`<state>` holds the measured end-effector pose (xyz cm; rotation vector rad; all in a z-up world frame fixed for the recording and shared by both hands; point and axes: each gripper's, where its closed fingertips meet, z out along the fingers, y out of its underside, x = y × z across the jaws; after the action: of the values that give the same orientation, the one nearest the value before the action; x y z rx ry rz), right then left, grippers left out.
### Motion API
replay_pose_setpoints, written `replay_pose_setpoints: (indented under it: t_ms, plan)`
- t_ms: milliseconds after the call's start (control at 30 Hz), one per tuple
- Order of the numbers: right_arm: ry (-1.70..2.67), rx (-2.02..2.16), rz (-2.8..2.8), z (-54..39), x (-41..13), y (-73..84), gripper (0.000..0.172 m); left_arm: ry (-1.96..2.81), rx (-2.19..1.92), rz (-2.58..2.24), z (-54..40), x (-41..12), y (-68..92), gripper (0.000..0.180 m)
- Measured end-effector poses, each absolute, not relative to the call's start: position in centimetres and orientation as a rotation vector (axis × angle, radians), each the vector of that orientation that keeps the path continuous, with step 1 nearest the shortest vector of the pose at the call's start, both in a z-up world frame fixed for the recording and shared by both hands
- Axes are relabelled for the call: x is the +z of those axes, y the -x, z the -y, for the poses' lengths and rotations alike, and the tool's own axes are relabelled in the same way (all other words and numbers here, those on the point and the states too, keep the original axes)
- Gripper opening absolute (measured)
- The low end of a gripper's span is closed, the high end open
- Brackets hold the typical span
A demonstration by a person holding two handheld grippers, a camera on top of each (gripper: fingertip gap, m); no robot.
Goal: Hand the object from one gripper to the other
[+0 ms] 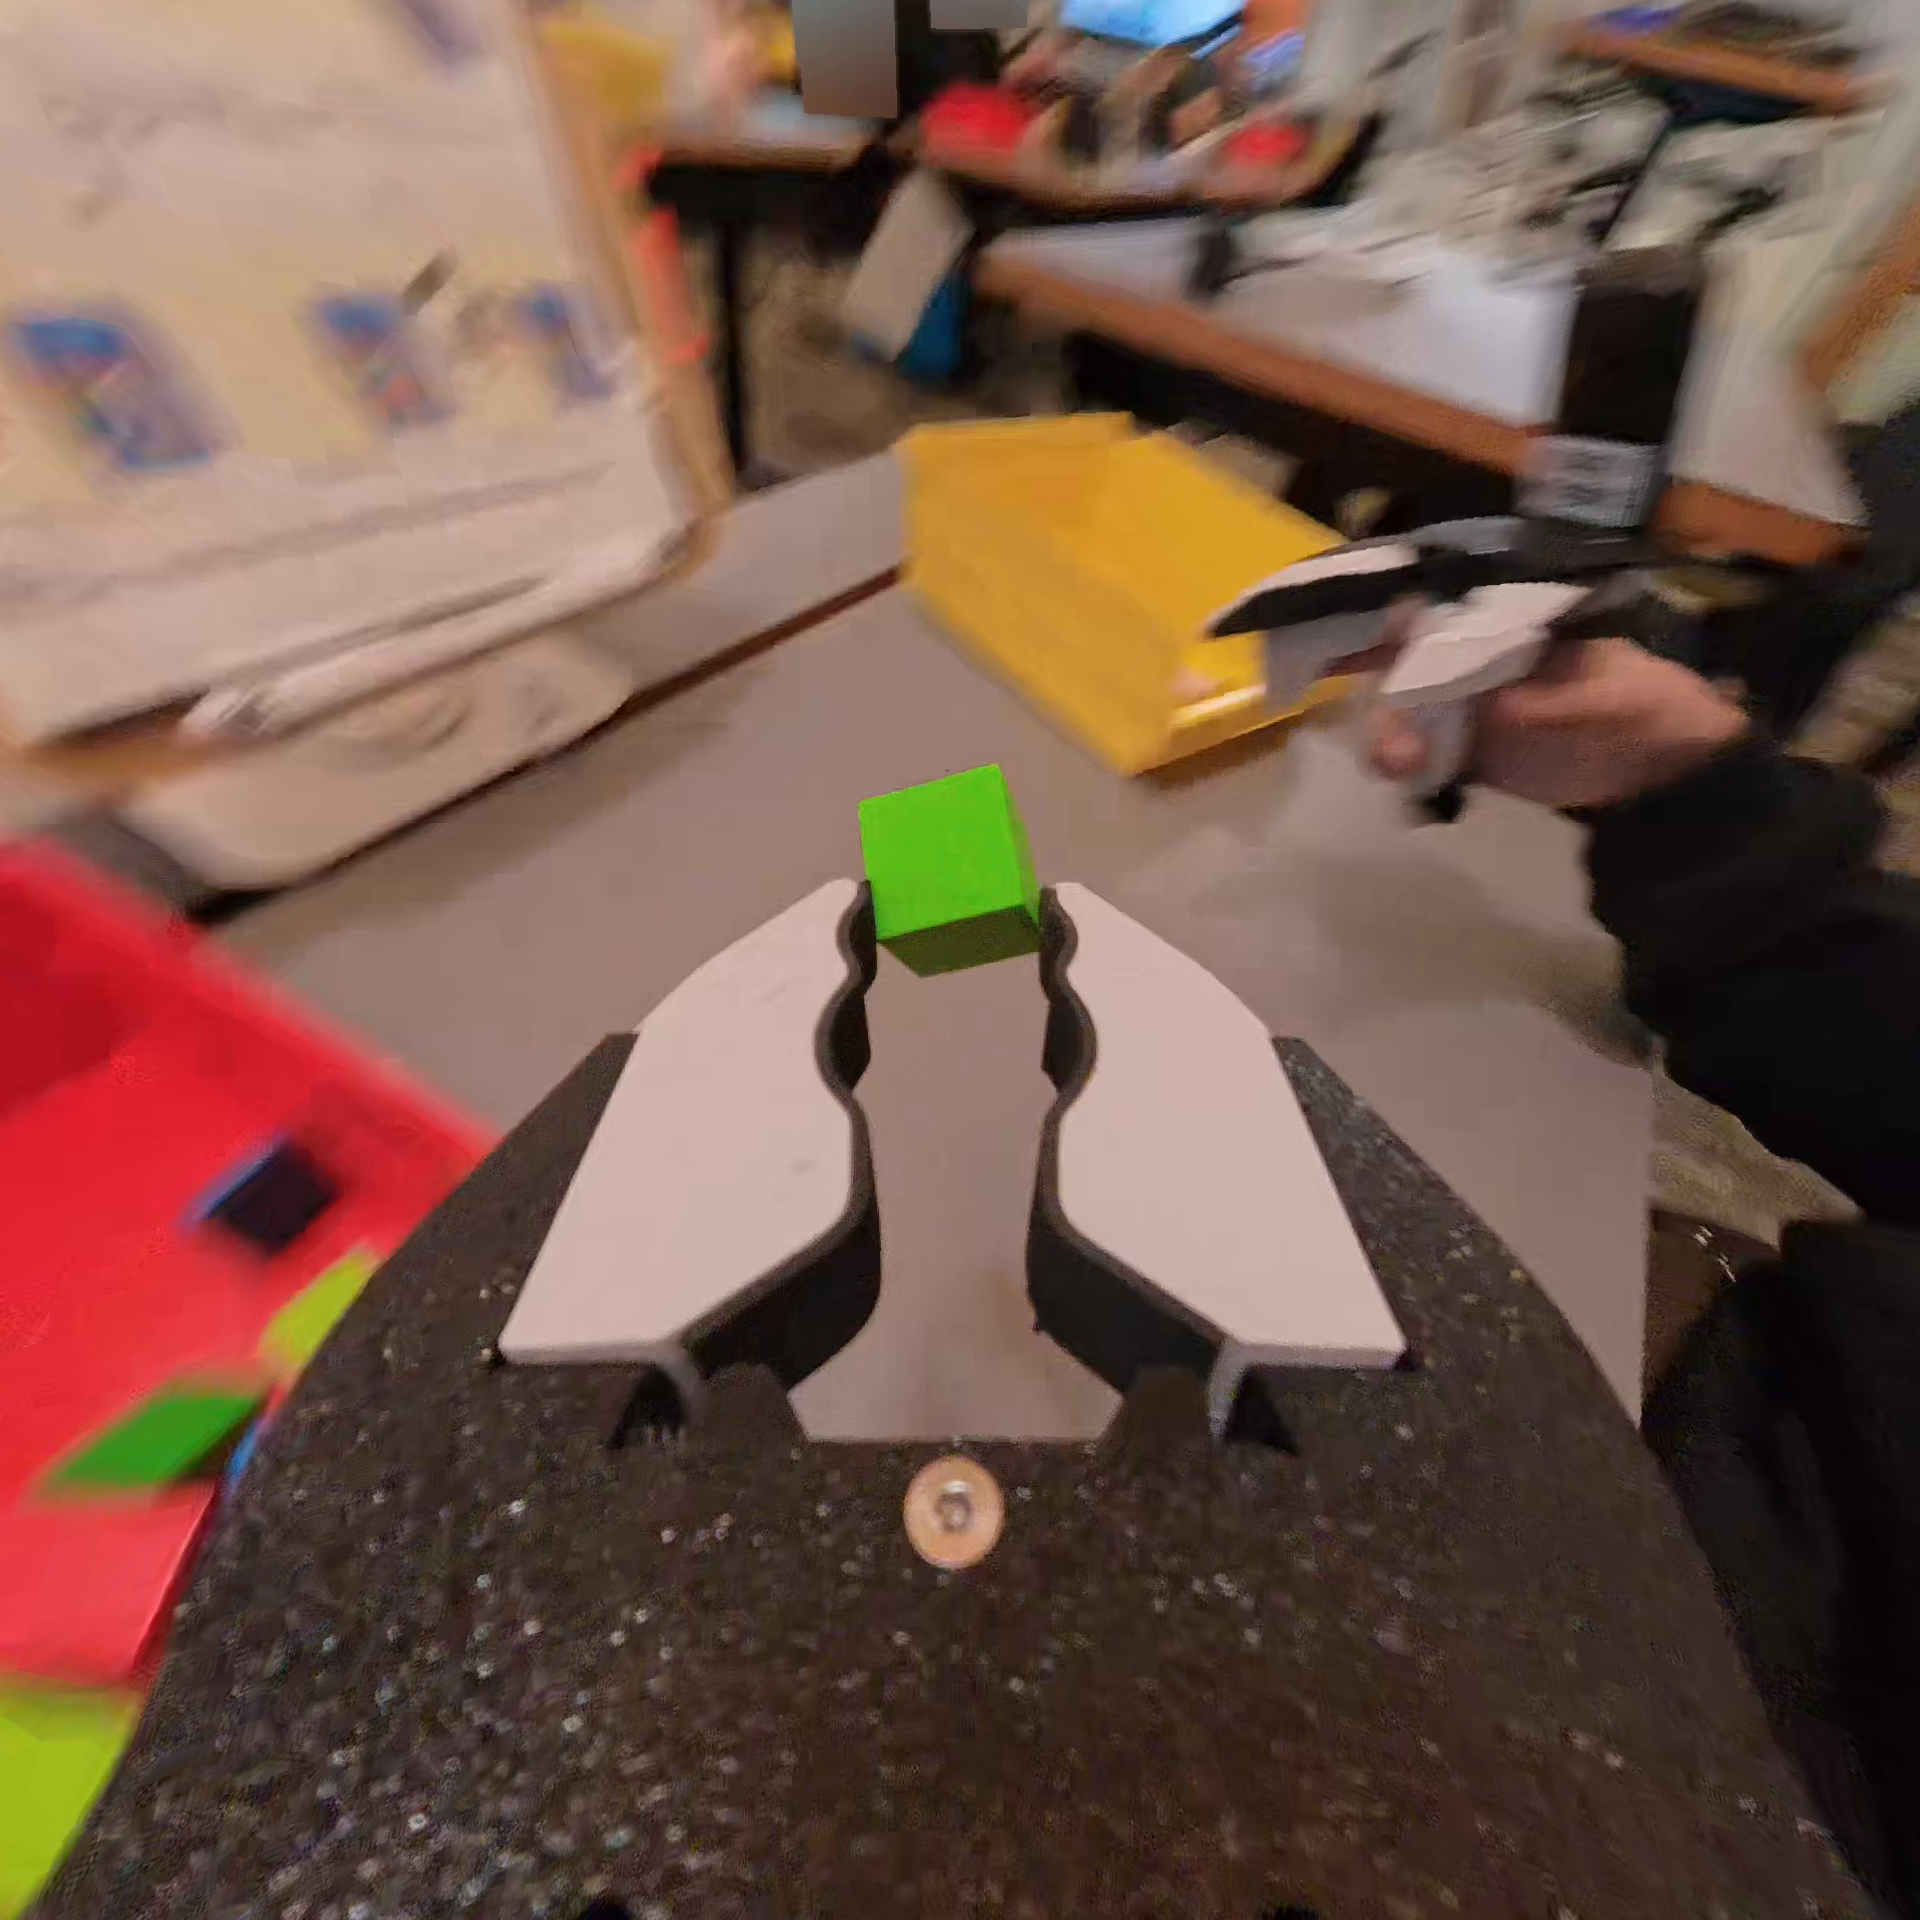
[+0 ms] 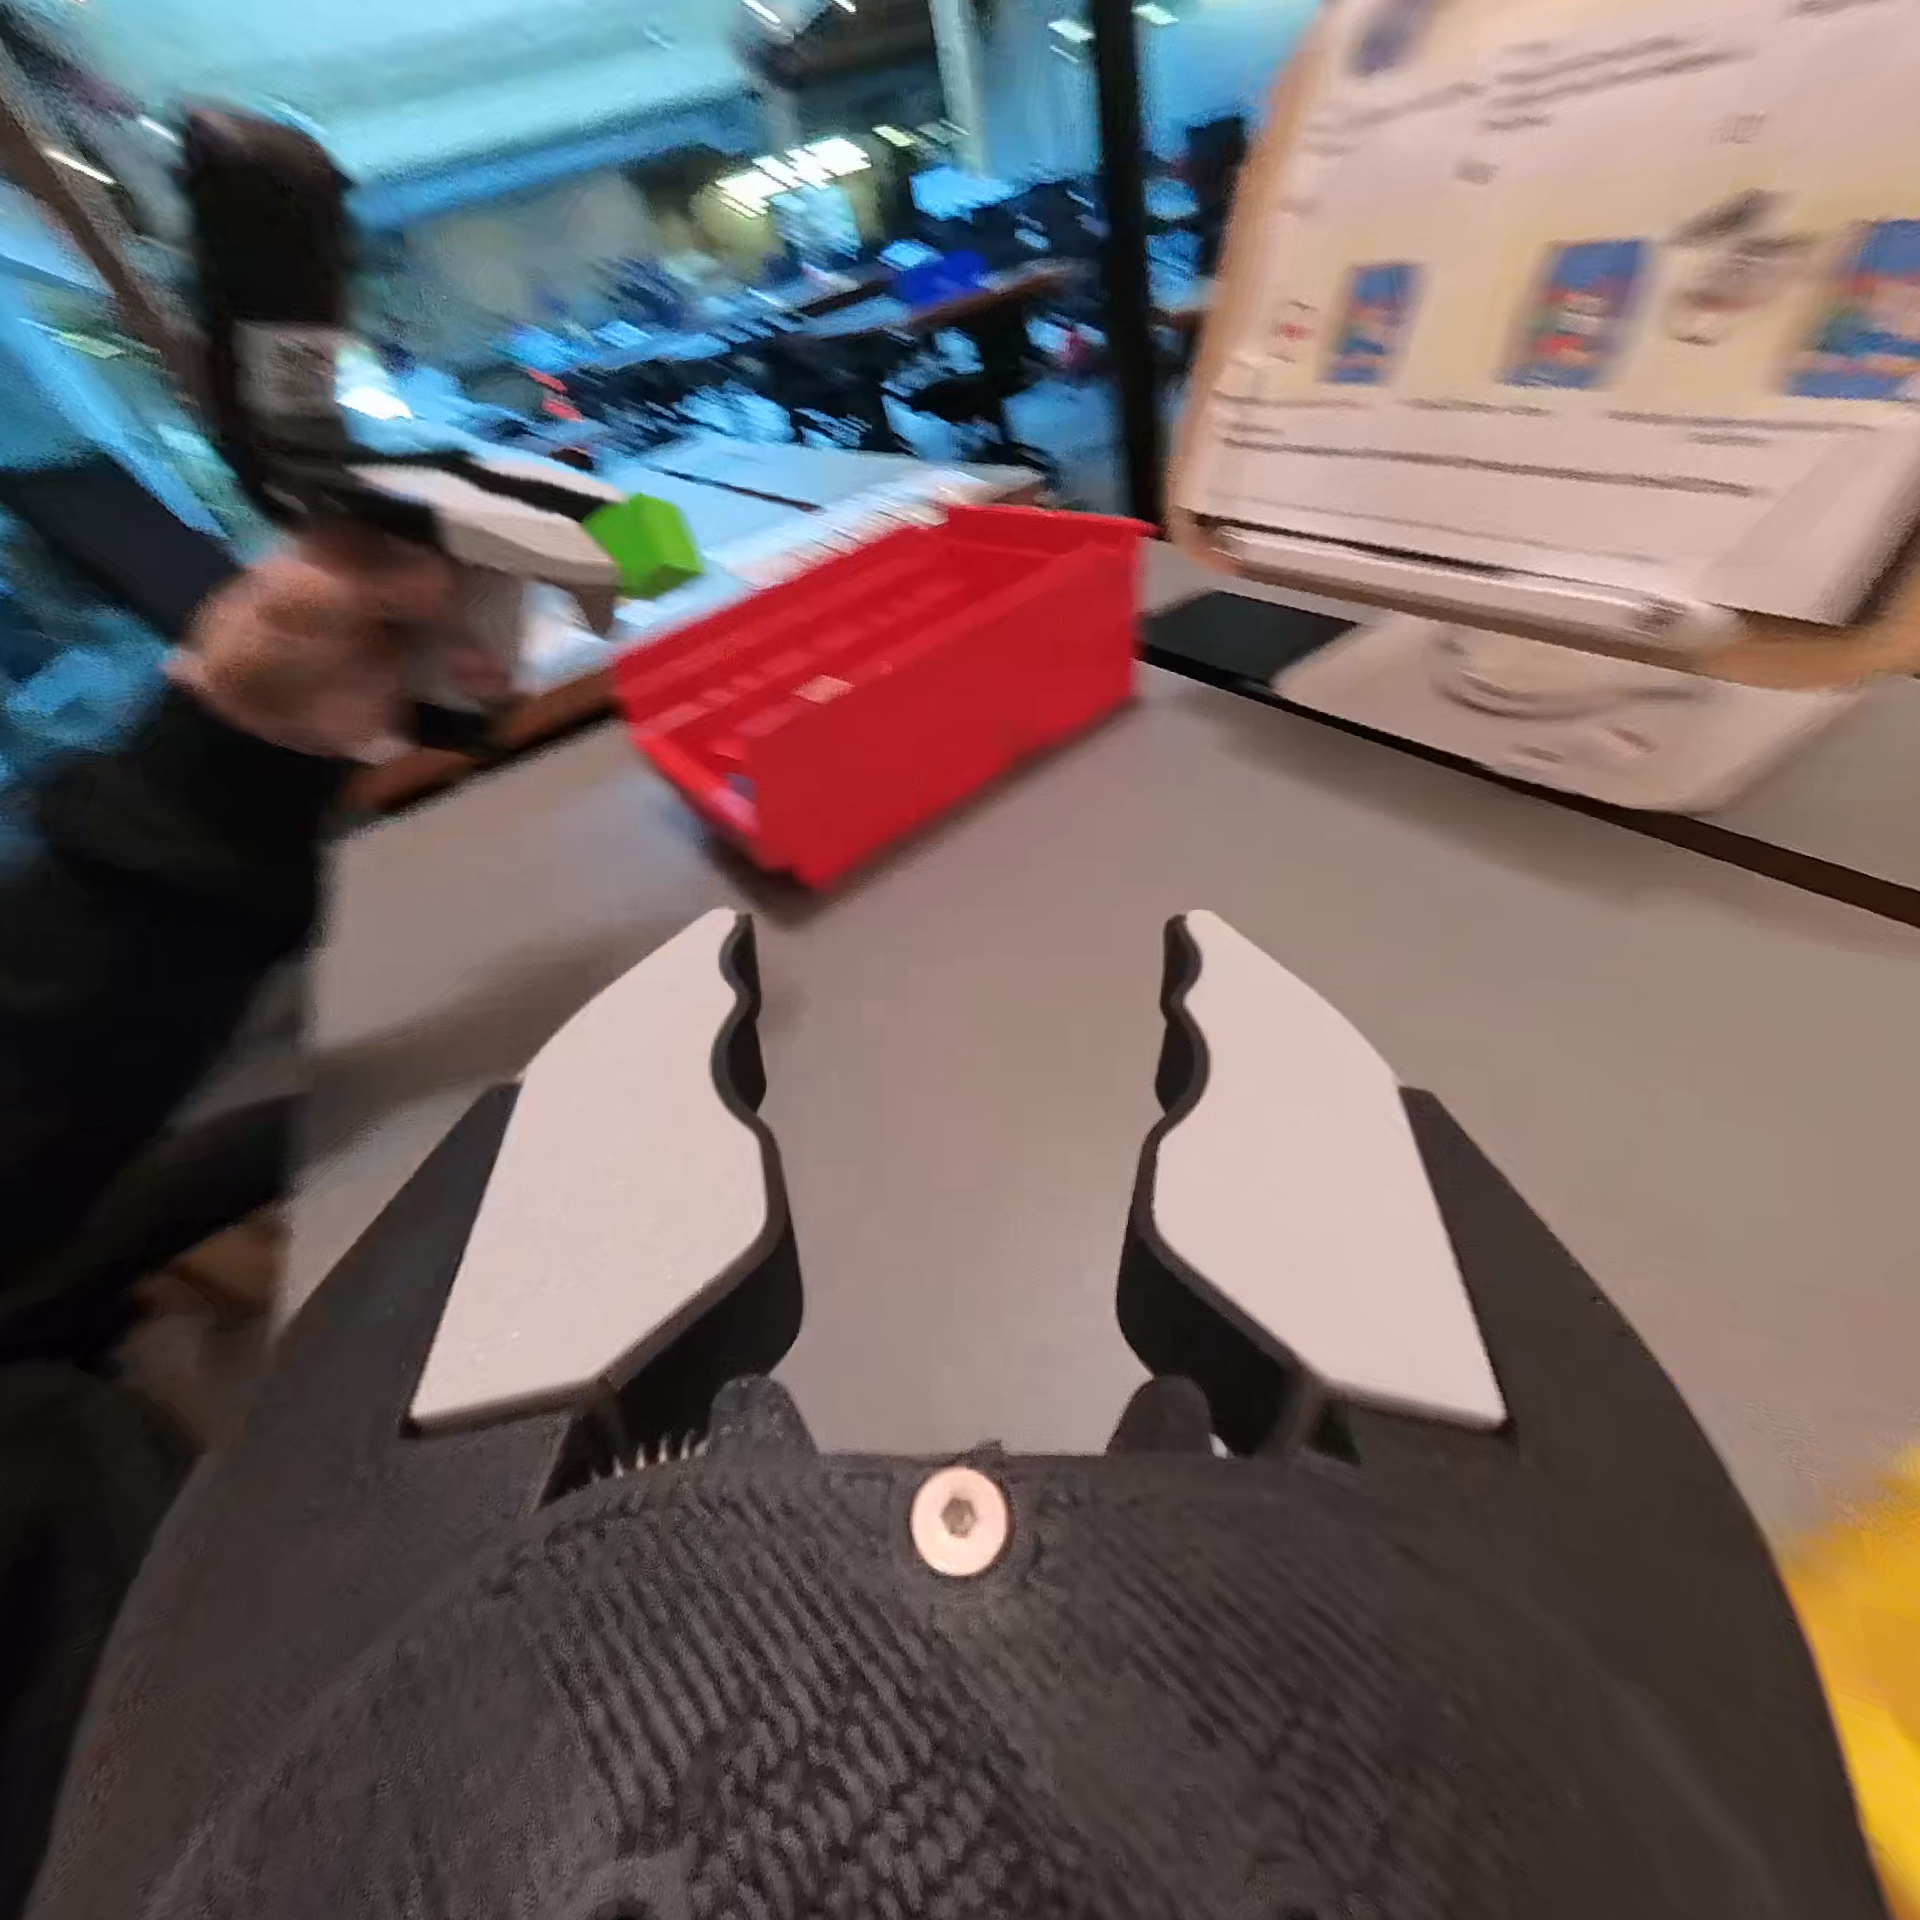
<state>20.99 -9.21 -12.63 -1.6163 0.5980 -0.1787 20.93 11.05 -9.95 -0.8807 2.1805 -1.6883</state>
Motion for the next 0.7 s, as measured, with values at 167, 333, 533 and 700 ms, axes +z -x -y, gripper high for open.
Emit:
replay_pose_setpoints:
  t_ms: [167,333,533,700]
  plan:
    - [1.504,0.087,-0.351,3.4,-9.4,-15.5,0.077,0.378,-1.991,-2.227,-3.2,-8.6,-15.7,0.029]
    - [1.485,0.148,-0.258,1.1,-8.6,-13.1,0.068,0.183,-2.001,-2.290,0.5,-9.1,-13.3,0.029]
    - [1.477,0.166,-0.202,0.8,-8.7,-12.4,0.034,0.110,-1.973,-2.323,1.9,-9.6,-12.3,0.029]
    - [1.539,0.054,-0.200,1.1,-9.4,-13.1,0.027,0.218,-1.958,-2.330,2.2,-10.5,-13.1,0.030]
